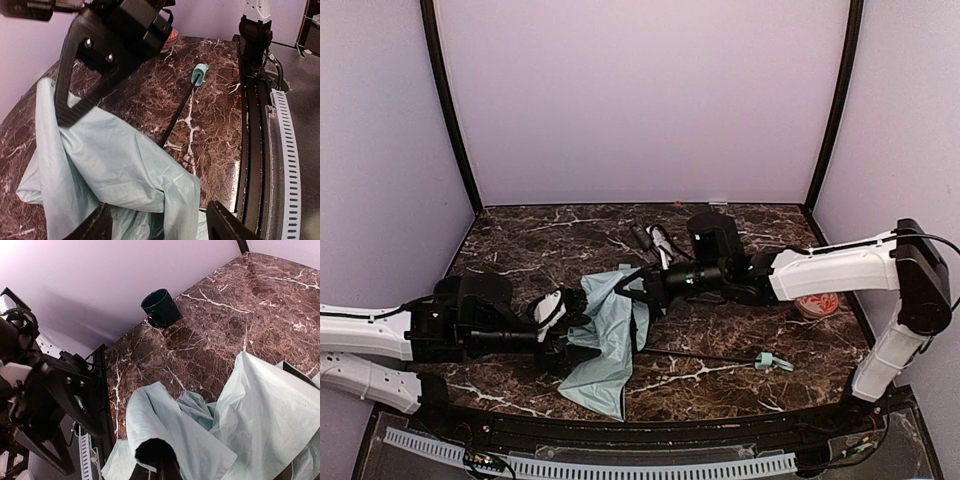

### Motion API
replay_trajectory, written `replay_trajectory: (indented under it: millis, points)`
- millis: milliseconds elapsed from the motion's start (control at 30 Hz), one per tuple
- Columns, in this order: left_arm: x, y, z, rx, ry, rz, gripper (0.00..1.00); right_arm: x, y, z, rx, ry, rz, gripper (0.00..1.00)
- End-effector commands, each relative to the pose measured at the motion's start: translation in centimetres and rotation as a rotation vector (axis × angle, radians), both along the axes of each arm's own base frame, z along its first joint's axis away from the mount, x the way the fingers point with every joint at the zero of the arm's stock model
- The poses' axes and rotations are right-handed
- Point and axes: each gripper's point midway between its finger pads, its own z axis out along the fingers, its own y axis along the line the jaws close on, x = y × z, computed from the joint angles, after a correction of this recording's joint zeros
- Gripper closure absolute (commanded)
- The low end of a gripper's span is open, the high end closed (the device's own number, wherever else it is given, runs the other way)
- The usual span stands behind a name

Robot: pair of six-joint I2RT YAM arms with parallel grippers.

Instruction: Put away the umbrella

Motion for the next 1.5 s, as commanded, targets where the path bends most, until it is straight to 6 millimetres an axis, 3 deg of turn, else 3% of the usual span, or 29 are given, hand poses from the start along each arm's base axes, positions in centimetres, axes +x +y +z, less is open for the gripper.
replay_trajectory:
  millis: [0,133,200,267,400,500,633,700,833,1033,1467]
  points:
    - [0.5,0.0,-1.1,0.048,-0.050,-0.001,0.31,2.1,1.3,2.9,0.087,-0.051,-0.045,1.00]
    - [0.3,-0.6,-1.9,0.055,-0.079,-0.044,0.26,4.1,1.8,1.5,0.051,-0.034,-0.107,1.00]
    - [0.7,-0.7,-2.9,0.092,-0.065,-0.030,0.26,5.0,1.9,0.2,0.024,-0.019,-0.123,1.00]
    - [1.3,-0.6,-4.5,0.156,-0.051,0.003,0.26,6.0,2.3,0.2,0.017,-0.039,-0.141,1.00]
    - [2.8,-0.2,-6.7,0.240,-0.062,0.069,0.31,7.1,3.1,-2.3,-0.046,-0.053,-0.138,1.00]
    - [3.0,-0.9,-5.9,0.235,-0.056,0.067,0.31,8.0,3.7,-5.6,-0.116,-0.031,-0.120,1.00]
    - [1.6,-1.7,-3.2,0.187,-0.097,-0.007,0.29,9.0,3.5,-11.6,-0.227,0.027,-0.101,1.00]
    - [0.8,-1.7,-2.4,0.192,-0.121,-0.026,0.28,9.1,3.3,-13.6,-0.244,0.058,-0.085,1.00]
    - [-1.0,-1.7,-3.3,0.247,-0.091,-0.098,0.26,8.9,3.2,-16.4,-0.286,0.102,-0.043,1.00]
    - [-2.1,-0.3,-7.3,0.470,-0.087,-0.169,0.23,8.7,2.3,-18.1,-0.336,0.101,-0.007,0.99]
    - [-3.4,1.6,-14.0,0.761,-0.164,-0.320,0.18,8.9,2.0,-18.4,-0.341,0.106,0.005,0.99]
